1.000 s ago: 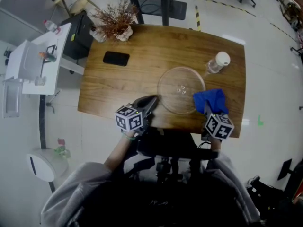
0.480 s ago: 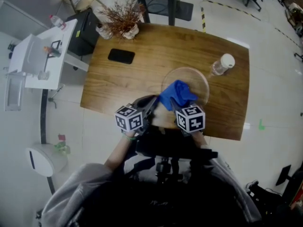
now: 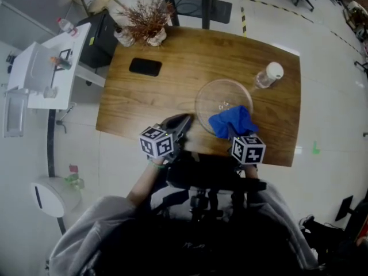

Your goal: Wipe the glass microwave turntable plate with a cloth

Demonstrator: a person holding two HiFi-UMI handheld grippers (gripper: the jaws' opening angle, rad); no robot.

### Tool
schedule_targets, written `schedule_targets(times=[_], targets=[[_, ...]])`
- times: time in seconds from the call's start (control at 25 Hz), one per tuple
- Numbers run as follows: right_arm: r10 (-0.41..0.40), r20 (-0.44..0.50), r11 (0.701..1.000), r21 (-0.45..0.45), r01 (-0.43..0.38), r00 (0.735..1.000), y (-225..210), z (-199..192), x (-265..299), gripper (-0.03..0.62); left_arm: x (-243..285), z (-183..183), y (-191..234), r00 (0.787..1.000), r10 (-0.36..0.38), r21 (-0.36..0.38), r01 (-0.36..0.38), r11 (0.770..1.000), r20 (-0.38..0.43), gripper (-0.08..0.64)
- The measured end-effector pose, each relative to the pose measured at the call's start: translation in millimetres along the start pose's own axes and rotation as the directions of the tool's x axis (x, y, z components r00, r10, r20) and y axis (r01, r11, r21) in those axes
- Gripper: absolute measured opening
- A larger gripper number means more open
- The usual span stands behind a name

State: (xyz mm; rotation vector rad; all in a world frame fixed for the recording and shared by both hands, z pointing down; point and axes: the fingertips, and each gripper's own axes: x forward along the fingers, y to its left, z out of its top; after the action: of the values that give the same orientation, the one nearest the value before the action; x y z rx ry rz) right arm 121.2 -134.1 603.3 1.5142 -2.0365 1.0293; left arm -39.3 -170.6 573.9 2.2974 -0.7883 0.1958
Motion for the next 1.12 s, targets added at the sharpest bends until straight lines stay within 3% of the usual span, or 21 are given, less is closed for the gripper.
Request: schedule_targets(times=[0.2,0.36,0.72,0.96,1.12], targets=[[-0.142,0.034,0.977,0.168,0.134,0.989,-55,-18,-37,0.084,5,-1,-7,0.999,-0.036,0.006,0.036,0.999,-0.014,0.011],[-0.191,0.068,0.953,0.253,0.168,0.979,-66,-19,-57,0.084,9,-4,-13,0.997,-0.064,0.021,0.064,0.998,-0.033,0.011],[-0.163,0.195,0.972,0.2,0.124,0.967,-18,0,-77,0.084,-17,-7,-18,0.995,-0.095,0.05,0.096,0.994,-0.024,0.011],[-0.194,0.239,0.963,0.231,0.139,0.952,17,-27,-92,0.084,-50,-18,-12,0.992,-0.119,0.069,0.121,0.99,-0.034,0.011],[-0.231,0.263,0.954,0.251,0.165,0.937,39,-56,-105,0.084,-67,-44,-3,0.99,-0.128,0.046,0.13,0.99,-0.057,0.011]])
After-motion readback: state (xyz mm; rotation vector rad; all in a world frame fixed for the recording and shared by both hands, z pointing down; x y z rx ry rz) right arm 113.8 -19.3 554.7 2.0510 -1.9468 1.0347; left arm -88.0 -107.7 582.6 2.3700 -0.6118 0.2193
